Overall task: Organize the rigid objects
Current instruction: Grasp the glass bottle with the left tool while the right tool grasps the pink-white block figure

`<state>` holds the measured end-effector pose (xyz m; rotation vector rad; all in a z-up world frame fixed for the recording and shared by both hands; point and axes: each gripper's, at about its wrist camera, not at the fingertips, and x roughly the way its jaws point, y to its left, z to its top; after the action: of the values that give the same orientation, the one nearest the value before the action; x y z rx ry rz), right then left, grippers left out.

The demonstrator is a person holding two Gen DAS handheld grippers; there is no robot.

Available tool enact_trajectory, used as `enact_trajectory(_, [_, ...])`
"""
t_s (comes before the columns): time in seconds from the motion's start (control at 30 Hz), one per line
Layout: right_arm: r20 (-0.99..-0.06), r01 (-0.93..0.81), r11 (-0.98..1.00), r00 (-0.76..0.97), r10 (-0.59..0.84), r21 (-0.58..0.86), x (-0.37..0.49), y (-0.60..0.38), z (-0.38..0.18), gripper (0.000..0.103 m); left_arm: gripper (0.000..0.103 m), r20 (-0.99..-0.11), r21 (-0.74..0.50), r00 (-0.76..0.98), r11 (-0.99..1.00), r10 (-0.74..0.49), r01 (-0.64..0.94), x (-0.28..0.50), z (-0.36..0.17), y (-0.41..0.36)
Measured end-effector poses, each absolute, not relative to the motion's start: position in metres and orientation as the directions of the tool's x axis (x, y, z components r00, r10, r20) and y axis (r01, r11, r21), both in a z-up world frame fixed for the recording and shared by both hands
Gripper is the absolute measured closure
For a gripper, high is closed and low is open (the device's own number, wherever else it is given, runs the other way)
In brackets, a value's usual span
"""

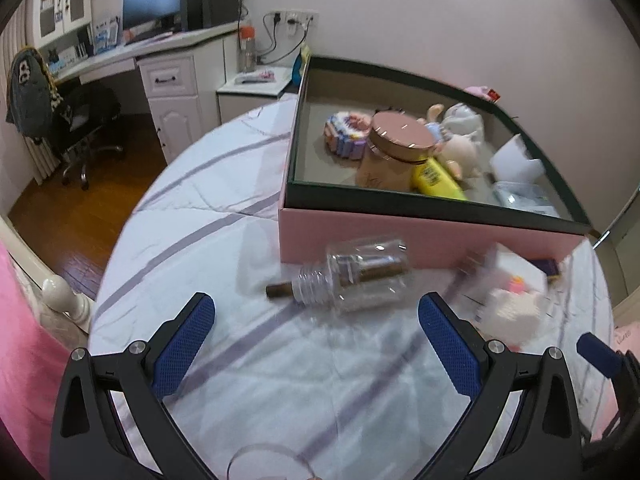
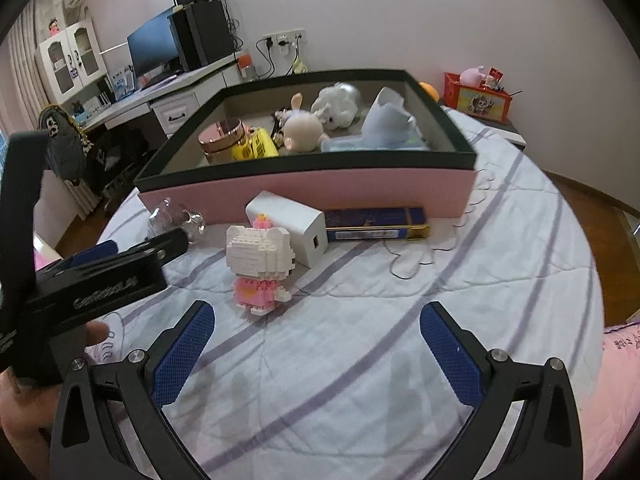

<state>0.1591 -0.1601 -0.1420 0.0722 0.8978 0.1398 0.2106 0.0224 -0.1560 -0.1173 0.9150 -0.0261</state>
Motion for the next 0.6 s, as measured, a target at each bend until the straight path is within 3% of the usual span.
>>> enact_trajectory(0.13, [-0.779,-0.101,0.984,0.602,0.176,0.145,0.171,-0.154,-0.150,0.000,0.002,-0.793,-0.118,0.603,0.993,-0.086,-0.014,0.221,-0.160,0.021])
enact_trajectory(0.23, [-0.778,-0.107,0.982,0.600,0.187,0.153,0.179,-0.149,-0.153,0.001,0.011,-0.793,-0.114,0.602,0.993,-0.093,0.004,0.223,-0.161,0.018])
enact_trajectory(0.3, [-0.778,-0.115,0.981,0.597,0.193,0.155,0.184,-0.145,-0.155,0.007,0.025,-0.790,-0.114,0.605,0.993,-0.098,0.011,0.222,-0.161,0.019])
enact_trajectory(0.33, [-0.781,-0.117,0.982,0.595,0.191,0.151,0.186,-0.143,-0.157,0.010,0.026,-0.789,-0.110,0.607,0.994,-0.097,0.015,0.222,-0.160,0.019])
enact_trajectory(0.5, [-0.776,-0.117,0.984,0.606,0.176,0.132,0.186,-0.138,-0.159,0.036,0.026,-0.783,-0.128,0.611,0.991,-0.117,0.026,0.217,-0.159,0.021])
enact_trajectory(0.57, [-0.769,-0.119,0.982,0.610,0.191,0.150,0.184,-0.142,-0.158,0.056,0.026,-0.779,-0.132,0.615,0.991,-0.123,0.030,0.212,-0.158,0.020])
enact_trajectory(0.6, [-0.767,-0.121,0.981,0.611,0.196,0.154,0.183,-0.144,-0.158,0.061,0.026,-0.778,-0.133,0.615,0.991,-0.125,0.033,0.209,-0.158,0.020])
